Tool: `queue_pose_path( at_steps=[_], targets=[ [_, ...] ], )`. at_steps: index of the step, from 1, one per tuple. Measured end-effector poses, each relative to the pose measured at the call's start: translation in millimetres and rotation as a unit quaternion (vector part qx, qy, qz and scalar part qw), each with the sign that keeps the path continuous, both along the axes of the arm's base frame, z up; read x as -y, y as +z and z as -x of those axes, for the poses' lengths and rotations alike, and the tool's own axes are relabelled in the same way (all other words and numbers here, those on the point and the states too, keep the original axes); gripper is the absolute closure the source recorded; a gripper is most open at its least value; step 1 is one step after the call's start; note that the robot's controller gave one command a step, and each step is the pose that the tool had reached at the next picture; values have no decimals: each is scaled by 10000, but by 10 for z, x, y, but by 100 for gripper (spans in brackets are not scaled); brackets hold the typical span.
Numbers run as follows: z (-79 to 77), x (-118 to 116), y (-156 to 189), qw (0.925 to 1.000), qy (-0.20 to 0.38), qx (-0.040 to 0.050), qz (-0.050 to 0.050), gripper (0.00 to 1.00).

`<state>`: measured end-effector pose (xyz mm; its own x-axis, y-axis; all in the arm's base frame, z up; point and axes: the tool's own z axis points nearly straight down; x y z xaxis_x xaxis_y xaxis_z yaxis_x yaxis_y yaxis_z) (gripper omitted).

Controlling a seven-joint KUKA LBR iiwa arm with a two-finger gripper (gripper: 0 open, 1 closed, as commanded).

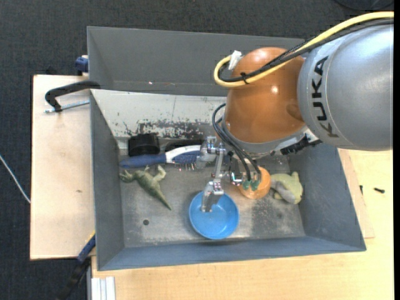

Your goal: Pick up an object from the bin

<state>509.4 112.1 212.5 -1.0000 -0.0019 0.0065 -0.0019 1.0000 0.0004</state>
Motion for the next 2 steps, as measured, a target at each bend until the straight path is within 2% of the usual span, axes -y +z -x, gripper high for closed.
queue_pose_path(
  at_steps=[1,2],
  targets=[
    [80,425,-1421,9994,344,70,-7,0],
    [157,336,-1113,9918,1274,65,-11,0]
  ],
)
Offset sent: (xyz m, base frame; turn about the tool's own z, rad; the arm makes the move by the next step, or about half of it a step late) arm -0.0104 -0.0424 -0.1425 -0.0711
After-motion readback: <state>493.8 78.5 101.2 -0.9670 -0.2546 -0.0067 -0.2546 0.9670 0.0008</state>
